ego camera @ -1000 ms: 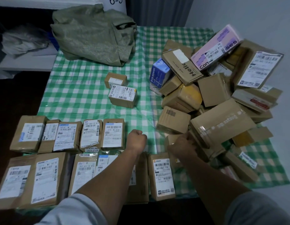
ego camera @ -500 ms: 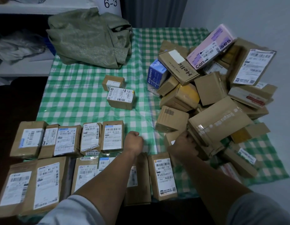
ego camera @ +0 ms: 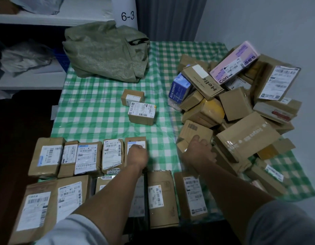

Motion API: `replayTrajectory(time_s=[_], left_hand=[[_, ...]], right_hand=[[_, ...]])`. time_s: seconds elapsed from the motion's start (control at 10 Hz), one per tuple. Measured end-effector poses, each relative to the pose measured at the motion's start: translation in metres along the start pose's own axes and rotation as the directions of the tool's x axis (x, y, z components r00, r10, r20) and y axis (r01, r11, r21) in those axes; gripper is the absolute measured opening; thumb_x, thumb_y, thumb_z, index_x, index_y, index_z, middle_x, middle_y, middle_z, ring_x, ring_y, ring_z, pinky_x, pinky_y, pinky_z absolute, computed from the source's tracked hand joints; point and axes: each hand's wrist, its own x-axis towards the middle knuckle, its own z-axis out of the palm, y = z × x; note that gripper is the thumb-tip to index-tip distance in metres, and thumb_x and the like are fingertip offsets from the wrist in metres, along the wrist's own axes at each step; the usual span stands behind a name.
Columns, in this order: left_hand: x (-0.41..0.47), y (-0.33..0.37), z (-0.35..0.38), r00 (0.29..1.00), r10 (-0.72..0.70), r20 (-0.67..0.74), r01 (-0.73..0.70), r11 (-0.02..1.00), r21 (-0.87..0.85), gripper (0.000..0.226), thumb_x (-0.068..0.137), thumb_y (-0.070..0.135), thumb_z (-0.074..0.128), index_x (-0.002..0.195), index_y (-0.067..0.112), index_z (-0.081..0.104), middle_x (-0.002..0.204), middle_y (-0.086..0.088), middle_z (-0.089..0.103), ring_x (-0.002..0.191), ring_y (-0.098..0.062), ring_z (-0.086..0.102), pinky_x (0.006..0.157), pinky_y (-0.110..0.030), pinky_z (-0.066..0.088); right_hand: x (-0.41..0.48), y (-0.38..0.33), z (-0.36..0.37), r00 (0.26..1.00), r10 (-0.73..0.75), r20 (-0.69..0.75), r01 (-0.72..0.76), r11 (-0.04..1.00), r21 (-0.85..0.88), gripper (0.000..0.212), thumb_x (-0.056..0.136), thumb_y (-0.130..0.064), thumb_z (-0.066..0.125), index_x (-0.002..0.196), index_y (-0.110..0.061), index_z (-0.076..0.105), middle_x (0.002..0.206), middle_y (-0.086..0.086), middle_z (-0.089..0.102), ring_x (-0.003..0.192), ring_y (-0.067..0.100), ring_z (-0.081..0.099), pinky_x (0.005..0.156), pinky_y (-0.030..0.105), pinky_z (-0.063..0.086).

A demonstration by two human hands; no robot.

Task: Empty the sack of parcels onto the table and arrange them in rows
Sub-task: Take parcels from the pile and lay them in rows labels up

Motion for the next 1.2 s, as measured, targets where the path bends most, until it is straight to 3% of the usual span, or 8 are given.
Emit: replayTrajectory(time_s=[0.2, 0.3, 0.4, 0.6, 0.7, 0.8, 1.0, 1.2], left_hand=[[0.01, -0.003, -0.017, 1.0, 0.002, 0.01, -0.001, 0.999, -0.034, 0.029, 0.097, 0.006, 0.044, 0.116, -0.003, 0.064, 0.113, -0.026, 0.065, 0.106, -0.04, 0.065, 0.09, -0.042, 0.054], [0.009, -0.006, -0.019, 1.0, -0.002, 0.019, 0.003, 0.999, -0.037, 0.02, 0.093, 0.001, 0.044, 0.086, 0.006, 0.063, 0.087, -0.018, 0.061, 0.079, -0.032, 0.06, 0.073, -0.037, 0.051], [0.013, -0.011, -0.02, 0.998, -0.053, 0.047, 0.056, 0.996, -0.063, 0.027, 0.087, -0.004, 0.044, 0.067, 0.011, 0.052, 0.073, -0.009, 0.055, 0.063, -0.022, 0.046, 0.06, -0.026, 0.034], [0.013, -0.014, -0.023, 0.993, -0.069, 0.091, 0.079, 0.991, -0.108, 0.032, 0.084, -0.006, 0.051, 0.101, 0.013, 0.069, 0.108, -0.012, 0.069, 0.094, -0.03, 0.065, 0.076, -0.028, 0.043], [0.013, -0.018, -0.024, 0.994, -0.057, 0.092, 0.064, 0.995, -0.074, 0.038, 0.084, -0.006, 0.051, 0.113, 0.012, 0.069, 0.112, -0.008, 0.067, 0.1, -0.027, 0.064, 0.08, -0.026, 0.046], [0.017, -0.024, -0.026, 0.995, -0.048, 0.086, 0.053, 0.997, -0.058, 0.037, 0.087, -0.006, 0.049, 0.116, 0.01, 0.066, 0.105, -0.006, 0.065, 0.085, -0.02, 0.06, 0.069, -0.025, 0.045], [0.015, -0.022, -0.027, 0.995, -0.038, 0.087, 0.044, 0.997, -0.063, 0.029, 0.088, -0.005, 0.049, 0.107, 0.01, 0.065, 0.093, 0.0, 0.06, 0.077, -0.011, 0.052, 0.064, -0.022, 0.041], [0.011, -0.021, -0.026, 0.995, -0.041, 0.092, 0.051, 0.993, -0.104, 0.019, 0.088, 0.0, 0.048, 0.084, 0.014, 0.061, 0.096, -0.013, 0.066, 0.076, -0.023, 0.053, 0.067, -0.03, 0.041]], right_hand=[[-0.003, -0.027, -0.006, 0.998, -0.053, -0.018, 0.055, 0.984, 0.167, 0.096, 0.082, -0.055, 0.068, 0.151, -0.009, 0.02, 0.141, 0.019, 0.041, 0.129, 0.038, 0.041, 0.102, 0.05, 0.041], [-0.003, -0.044, -0.004, 0.998, -0.068, -0.014, 0.069, 0.96, 0.27, 0.094, 0.081, -0.055, 0.07, 0.148, -0.007, 0.024, 0.139, 0.019, 0.042, 0.128, 0.038, 0.042, 0.101, 0.047, 0.041], [0.0, -0.066, 0.009, 0.998, -0.047, 0.046, 0.026, 0.923, 0.383, 0.099, 0.078, -0.055, 0.074, 0.148, -0.006, 0.025, 0.141, 0.021, 0.043, 0.13, 0.039, 0.044, 0.106, 0.045, 0.042], [0.009, -0.092, 0.046, 0.992, -0.07, 0.102, 0.029, 0.93, 0.366, 0.099, 0.078, -0.053, 0.077, 0.146, -0.003, 0.025, 0.143, 0.025, 0.043, 0.134, 0.04, 0.042, 0.109, 0.043, 0.041], [0.009, -0.095, 0.057, 0.988, -0.065, 0.14, 0.007, 0.925, 0.381, 0.09, 0.079, -0.046, 0.078, 0.142, -0.004, 0.028, 0.14, 0.024, 0.044, 0.131, 0.04, 0.046, 0.106, 0.043, 0.043], [0.01, -0.094, 0.066, 0.983, -0.056, 0.173, -0.009, 0.935, 0.356, 0.07, 0.082, -0.03, 0.073, 0.134, -0.007, 0.033, 0.135, 0.02, 0.048, 0.126, 0.038, 0.052, 0.101, 0.04, 0.046], [0.011, -0.09, 0.066, 0.98, -0.051, 0.191, -0.028, 0.921, 0.389, 0.056, 0.086, -0.024, 0.065, 0.131, -0.006, 0.036, 0.133, 0.02, 0.054, 0.122, 0.039, 0.056, 0.099, 0.04, 0.05], [0.007, -0.085, 0.052, 0.977, -0.025, 0.21, -0.079, 0.879, 0.47, 0.048, 0.085, -0.023, 0.064, 0.125, -0.006, 0.043, 0.13, 0.019, 0.058, 0.12, 0.036, 0.058, 0.091, 0.034, 0.047]])
